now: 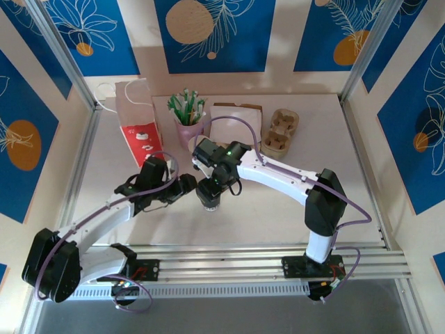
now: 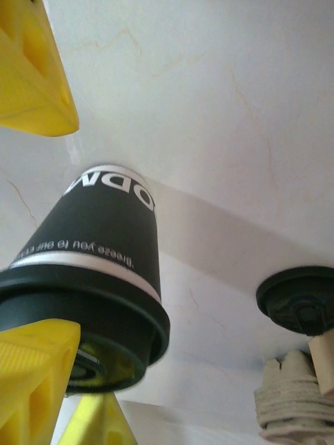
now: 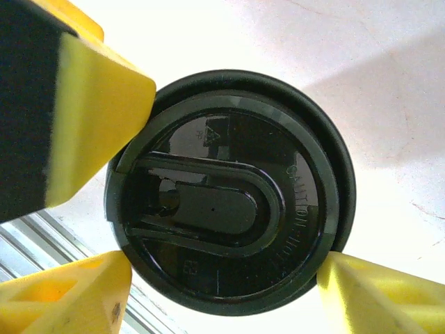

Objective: Pack the takeout coffee

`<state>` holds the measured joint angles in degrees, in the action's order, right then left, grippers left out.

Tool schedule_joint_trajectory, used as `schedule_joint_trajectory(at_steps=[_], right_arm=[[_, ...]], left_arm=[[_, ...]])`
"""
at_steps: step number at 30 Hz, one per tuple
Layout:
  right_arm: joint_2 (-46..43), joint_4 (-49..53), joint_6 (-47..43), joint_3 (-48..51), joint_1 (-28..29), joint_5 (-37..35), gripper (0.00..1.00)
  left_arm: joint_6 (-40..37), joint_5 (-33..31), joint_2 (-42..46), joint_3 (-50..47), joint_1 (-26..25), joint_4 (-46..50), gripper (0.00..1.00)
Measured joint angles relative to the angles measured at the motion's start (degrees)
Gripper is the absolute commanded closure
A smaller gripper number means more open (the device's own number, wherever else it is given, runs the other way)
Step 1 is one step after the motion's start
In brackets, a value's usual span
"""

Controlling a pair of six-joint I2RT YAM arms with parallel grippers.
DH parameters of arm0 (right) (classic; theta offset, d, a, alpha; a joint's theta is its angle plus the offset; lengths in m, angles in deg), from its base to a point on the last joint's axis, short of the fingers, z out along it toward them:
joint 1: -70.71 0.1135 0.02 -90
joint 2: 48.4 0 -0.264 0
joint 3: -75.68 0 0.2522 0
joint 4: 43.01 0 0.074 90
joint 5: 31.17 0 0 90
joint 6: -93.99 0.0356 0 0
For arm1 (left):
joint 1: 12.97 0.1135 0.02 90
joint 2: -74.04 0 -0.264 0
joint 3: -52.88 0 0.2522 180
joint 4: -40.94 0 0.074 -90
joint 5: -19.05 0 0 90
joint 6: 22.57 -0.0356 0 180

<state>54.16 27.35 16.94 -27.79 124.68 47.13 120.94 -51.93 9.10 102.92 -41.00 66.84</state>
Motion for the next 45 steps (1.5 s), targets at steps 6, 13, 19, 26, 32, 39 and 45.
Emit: schedule_joint_trajectory(at_steps=[6, 13, 19, 26, 32, 39, 45], right_arm=[[0.1, 0.2, 0.0, -1.0, 0.0, 0.2, 0.29], [0.1, 0.5, 0.0, -1.6, 0.0, 0.2, 0.28], [-3.5, -0.4, 1.3, -1.2, -2.3, 1.6, 0.28], [-11.6, -5.3, 6.4, 8.1, -9.6, 5.1, 0.29], [-12.0, -10.6, 11.4, 17.8, -12.2, 9.8, 0.29], [-13.8, -17.2, 16.0, 23.8, -15.1, 15.1, 0.29], [-15.1, -22.0, 18.3, 26.0, -16.1, 18.1, 0.30]], left_arm=[[0.0, 0.0, 1.4, 2.4, 0.0, 1.2, 0.26], [0.0, 0.0, 2.3, 2.7, 0.0, 2.3, 0.26], [-0.2, 0.0, 2.7, 2.9, -0.7, 4.6, 0.26], [-1.6, -0.3, 3.1, 2.9, -3.0, 7.6, 0.26], [-1.6, -0.7, 3.1, 2.9, -3.5, 8.4, 0.26], [-1.6, -1.2, 2.9, 2.9, -4.3, 8.3, 0.25], [-1.6, -1.5, 1.9, 2.8, -5.4, 7.3, 0.25]])
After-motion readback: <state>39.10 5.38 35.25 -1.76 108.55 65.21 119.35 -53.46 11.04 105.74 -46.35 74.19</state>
